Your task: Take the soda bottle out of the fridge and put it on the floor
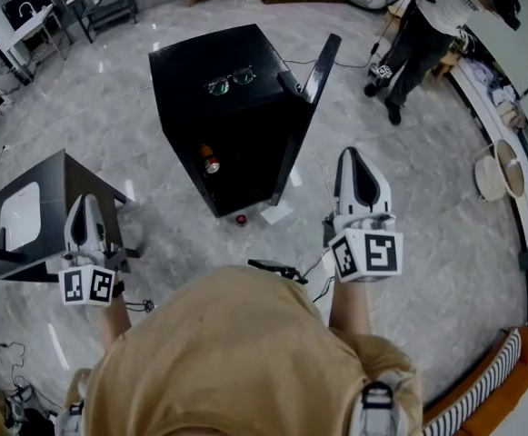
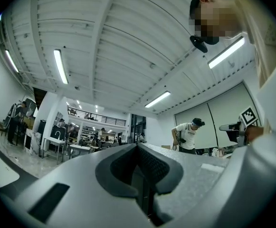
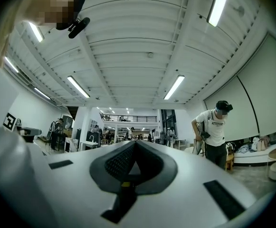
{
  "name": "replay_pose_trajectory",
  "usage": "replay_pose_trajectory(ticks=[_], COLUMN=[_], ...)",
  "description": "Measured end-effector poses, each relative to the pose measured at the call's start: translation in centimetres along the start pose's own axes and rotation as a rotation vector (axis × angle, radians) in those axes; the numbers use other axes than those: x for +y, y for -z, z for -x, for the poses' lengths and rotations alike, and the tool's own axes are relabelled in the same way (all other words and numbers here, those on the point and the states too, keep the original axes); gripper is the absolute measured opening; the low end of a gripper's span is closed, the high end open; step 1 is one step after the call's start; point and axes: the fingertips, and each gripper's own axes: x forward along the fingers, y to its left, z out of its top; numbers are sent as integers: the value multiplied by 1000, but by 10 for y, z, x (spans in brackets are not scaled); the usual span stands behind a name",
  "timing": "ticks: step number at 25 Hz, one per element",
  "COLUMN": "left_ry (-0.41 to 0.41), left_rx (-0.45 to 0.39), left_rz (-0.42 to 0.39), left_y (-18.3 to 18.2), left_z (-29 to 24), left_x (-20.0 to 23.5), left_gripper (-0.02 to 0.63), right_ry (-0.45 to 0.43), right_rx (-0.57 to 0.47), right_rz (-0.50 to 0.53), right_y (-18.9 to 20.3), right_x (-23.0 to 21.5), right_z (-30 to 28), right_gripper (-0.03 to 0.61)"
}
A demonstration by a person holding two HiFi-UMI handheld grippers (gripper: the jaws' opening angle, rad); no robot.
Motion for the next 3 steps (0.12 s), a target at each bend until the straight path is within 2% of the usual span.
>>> replay_pose_trajectory(ticks=[3], left_ry=[9], left_rx=[-4], left_rz=[-20], left_y=[-9], left_z=[6], left_x=[-1], left_gripper=[0], right_ry=[-16], right_rx=[5], right_rz=[0], right_y=[-3], right_x=[12], right_z=[3], right_gripper=[0])
